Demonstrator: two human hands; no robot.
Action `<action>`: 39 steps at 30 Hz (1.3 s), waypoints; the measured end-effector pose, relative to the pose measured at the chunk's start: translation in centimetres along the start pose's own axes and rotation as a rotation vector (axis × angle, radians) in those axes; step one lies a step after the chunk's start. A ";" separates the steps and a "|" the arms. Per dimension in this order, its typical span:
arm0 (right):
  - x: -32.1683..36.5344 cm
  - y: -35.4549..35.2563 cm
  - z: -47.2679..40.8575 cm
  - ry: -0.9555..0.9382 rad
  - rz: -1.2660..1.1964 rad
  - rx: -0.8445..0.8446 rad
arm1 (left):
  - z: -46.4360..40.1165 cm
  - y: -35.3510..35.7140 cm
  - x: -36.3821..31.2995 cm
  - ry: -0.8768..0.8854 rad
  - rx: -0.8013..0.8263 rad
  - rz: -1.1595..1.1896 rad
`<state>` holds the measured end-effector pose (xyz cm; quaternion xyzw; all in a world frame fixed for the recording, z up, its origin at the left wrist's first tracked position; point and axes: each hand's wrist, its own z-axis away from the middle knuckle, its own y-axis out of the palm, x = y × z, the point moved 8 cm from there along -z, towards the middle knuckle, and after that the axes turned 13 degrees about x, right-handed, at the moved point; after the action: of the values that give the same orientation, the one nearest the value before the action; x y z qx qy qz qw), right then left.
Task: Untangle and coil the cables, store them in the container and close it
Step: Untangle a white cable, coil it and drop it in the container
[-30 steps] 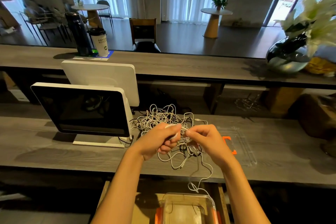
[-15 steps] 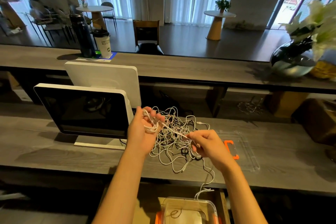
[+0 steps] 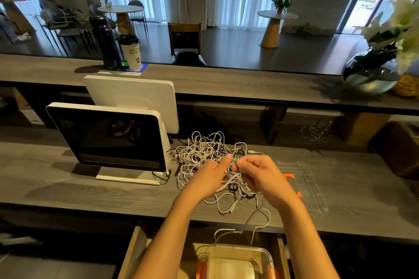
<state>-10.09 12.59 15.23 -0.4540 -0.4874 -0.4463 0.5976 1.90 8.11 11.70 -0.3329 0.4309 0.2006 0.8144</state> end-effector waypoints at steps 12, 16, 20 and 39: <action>-2.0 -1.1 -0.3 0.016 -0.131 -0.142 | 1.6 4.8 -1.0 0.073 0.674 0.373; -2.2 -0.9 -0.2 0.049 -0.081 -0.028 | 0.9 2.7 -0.1 0.092 0.528 0.447; -3.4 -1.5 -0.2 0.124 0.030 -0.046 | 0.4 0.5 1.3 0.046 0.314 0.359; -3.0 -0.1 0.0 0.090 0.220 0.049 | 1.2 -7.3 4.2 0.267 -0.625 1.040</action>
<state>-10.61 12.88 12.27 -0.4694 -0.4182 -0.3860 0.6751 9.35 4.09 11.40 -0.3244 0.5558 0.6444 0.4130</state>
